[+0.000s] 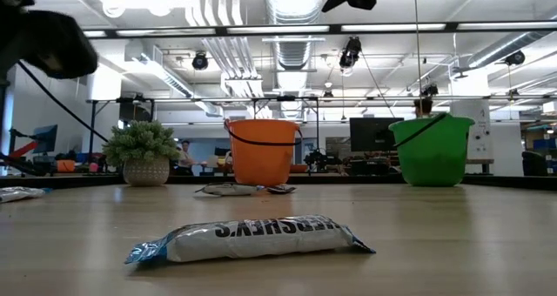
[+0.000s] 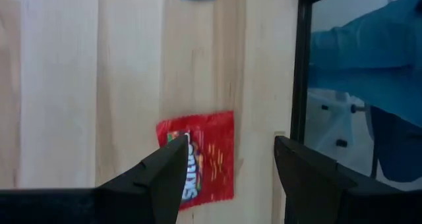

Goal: Sort candy
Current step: Put the red candy into the green bucket

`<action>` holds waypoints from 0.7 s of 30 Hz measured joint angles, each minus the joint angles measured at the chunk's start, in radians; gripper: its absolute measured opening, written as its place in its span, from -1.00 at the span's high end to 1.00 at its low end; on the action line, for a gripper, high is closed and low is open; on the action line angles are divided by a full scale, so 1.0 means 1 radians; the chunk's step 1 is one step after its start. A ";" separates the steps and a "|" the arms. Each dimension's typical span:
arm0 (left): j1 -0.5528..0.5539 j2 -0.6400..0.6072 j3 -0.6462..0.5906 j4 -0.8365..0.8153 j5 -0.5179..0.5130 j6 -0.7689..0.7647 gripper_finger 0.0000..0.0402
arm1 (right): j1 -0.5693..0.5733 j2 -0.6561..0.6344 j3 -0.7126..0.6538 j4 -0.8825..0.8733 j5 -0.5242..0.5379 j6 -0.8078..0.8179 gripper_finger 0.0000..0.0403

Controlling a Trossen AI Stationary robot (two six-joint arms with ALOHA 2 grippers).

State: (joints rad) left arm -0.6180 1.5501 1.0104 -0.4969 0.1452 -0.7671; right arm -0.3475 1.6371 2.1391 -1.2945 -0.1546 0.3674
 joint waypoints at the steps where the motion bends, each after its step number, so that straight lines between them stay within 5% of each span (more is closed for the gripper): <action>1: -0.002 0.000 -0.003 0.000 0.002 -0.012 -0.03 | 0.005 0.000 0.000 0.000 0.000 0.000 0.21; 21: -0.001 0.001 -0.049 0.016 -0.042 0.060 -0.03 | 0.036 0.000 0.000 0.069 0.000 -0.001 0.21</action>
State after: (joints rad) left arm -0.6186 1.5509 0.9617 -0.4805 0.1030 -0.7071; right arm -0.3119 1.6371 2.1391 -1.2256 -0.1550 0.3668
